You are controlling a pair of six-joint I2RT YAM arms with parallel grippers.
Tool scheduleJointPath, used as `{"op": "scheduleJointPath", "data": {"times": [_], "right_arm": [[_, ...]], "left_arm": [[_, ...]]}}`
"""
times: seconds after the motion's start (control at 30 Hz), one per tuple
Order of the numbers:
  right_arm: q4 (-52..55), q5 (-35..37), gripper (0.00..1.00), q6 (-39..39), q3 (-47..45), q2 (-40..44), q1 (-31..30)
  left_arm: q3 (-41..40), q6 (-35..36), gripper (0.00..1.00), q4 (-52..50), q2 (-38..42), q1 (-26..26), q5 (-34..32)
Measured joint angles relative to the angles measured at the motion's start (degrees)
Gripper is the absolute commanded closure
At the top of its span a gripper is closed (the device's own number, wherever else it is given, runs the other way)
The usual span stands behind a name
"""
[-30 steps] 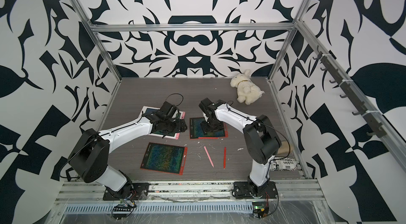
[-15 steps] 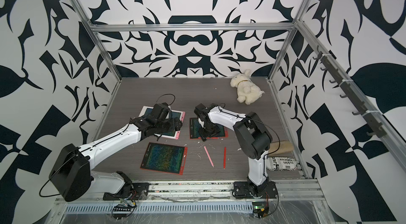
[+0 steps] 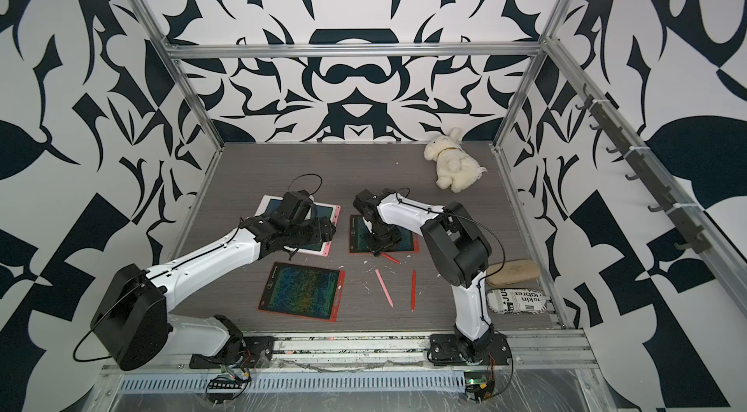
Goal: Place the stylus back onto the writing tablet
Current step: Pick up the stylus from the center of the board.
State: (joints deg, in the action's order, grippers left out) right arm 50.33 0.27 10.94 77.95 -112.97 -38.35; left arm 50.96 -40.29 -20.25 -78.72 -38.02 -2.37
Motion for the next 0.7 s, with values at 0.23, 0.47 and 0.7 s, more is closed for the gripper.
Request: {"op": "scheduleJointPath", "data": {"times": [0.23, 0.47, 0.7], "right_arm": [[0.1, 0.8, 0.74, 0.6, 0.0, 0.0, 0.4], [0.7, 1.0, 0.9, 1.7, 0.0, 0.0, 0.4], [0.6, 1.5, 1.0, 3.6, 0.0, 0.3, 0.4]], "left_arm": [[0.0, 0.0, 0.16, 0.0, 0.0, 0.0, 0.3], [0.0, 0.0, 0.17, 0.0, -0.3, 0.0, 0.5], [0.0, 0.0, 0.17, 0.2, -1.0, 0.0, 0.8]]}}
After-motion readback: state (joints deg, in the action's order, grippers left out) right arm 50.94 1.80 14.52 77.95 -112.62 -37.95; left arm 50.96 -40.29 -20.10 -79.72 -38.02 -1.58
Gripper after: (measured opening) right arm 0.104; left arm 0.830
